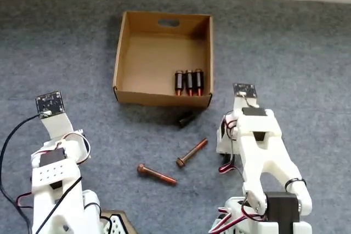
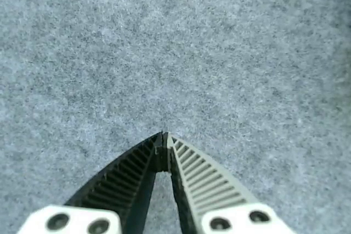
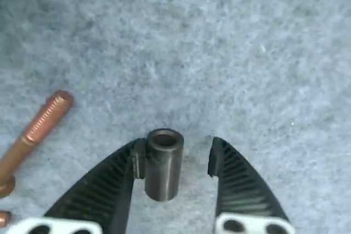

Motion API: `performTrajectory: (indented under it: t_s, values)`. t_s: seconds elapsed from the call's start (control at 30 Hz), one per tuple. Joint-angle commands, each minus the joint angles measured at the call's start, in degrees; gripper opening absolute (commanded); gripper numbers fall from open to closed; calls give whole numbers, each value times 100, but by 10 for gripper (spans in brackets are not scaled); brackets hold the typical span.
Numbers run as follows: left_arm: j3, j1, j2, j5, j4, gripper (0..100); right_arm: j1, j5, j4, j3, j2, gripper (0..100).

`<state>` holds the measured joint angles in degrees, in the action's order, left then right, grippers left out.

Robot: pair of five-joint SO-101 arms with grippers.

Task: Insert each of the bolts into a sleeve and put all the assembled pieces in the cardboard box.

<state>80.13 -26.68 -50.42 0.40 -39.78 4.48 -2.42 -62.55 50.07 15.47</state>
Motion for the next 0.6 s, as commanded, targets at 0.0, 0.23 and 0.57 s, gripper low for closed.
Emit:
performTrajectory:
  t_s: [0.0,0.23,0.57]
  values:
    - [-180,-13,-13,18,88,34,-31,53,-84,-163,13,180]
    - [-180,-13,-13,18,88,34,312,53,251,251,-4,180]
    - [-180,-13,-13,9,88,34,655,53,391,453,-4,111]
